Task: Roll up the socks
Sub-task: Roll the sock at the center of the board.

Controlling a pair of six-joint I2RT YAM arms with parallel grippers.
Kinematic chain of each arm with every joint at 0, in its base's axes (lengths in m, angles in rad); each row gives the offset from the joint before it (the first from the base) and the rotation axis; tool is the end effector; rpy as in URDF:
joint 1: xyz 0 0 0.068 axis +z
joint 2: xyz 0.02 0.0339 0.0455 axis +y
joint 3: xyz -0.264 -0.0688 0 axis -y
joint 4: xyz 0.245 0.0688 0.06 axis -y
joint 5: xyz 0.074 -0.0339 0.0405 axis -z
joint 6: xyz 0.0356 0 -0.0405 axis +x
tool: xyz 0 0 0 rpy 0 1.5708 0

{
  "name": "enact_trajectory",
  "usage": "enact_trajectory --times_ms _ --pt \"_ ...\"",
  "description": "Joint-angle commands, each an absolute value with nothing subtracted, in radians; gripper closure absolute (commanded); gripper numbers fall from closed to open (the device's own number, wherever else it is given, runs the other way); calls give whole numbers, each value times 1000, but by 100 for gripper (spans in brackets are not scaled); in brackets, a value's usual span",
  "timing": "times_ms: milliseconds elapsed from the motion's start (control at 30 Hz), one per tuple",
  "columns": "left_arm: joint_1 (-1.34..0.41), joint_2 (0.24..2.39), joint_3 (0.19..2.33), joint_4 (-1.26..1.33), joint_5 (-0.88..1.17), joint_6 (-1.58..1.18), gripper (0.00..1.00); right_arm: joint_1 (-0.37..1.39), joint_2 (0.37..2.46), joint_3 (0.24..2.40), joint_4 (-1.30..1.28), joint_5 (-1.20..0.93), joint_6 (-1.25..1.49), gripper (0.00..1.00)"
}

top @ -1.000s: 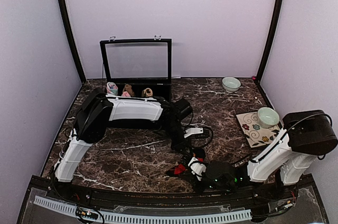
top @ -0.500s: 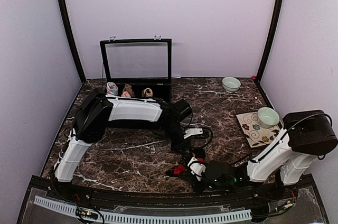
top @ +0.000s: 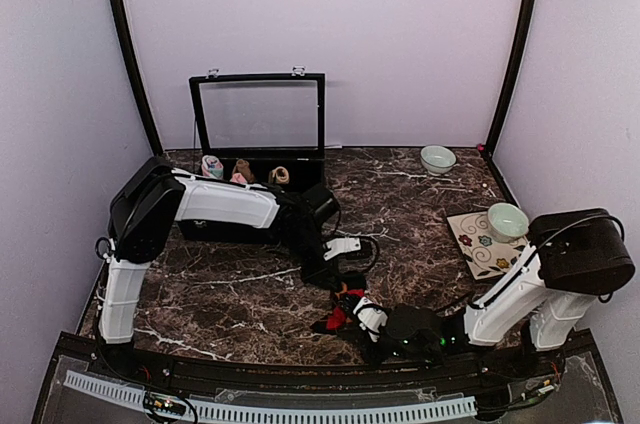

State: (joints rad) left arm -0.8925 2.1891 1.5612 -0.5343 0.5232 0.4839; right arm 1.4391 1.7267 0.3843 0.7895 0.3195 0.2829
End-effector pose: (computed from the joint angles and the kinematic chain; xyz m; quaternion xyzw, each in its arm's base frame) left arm 0.2674 -0.3601 0.1370 0.6413 0.6973 -0.2877 0.1405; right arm 0.0461 0.2629 0.0926 -0.4062 0.7644 0.2744 0.4189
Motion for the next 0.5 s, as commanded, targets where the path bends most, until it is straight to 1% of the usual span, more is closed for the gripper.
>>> enact_trajectory --times_ms 0,233,333,400,467 --pt "-862 2134 1456 -535 385 504 100 1431 1815 347 525 196 314 96" --pt "-853 2120 1464 -501 385 483 100 1340 1781 309 541 16 351 96" --pt "-847 2109 1495 -524 408 472 92 1301 1783 295 564 -78 384 96" --pt "-833 2086 1497 -526 421 465 86 1288 1805 325 530 -129 397 96" --pt "-818 2057 1487 -527 425 463 84 1285 1837 355 513 -156 417 96"
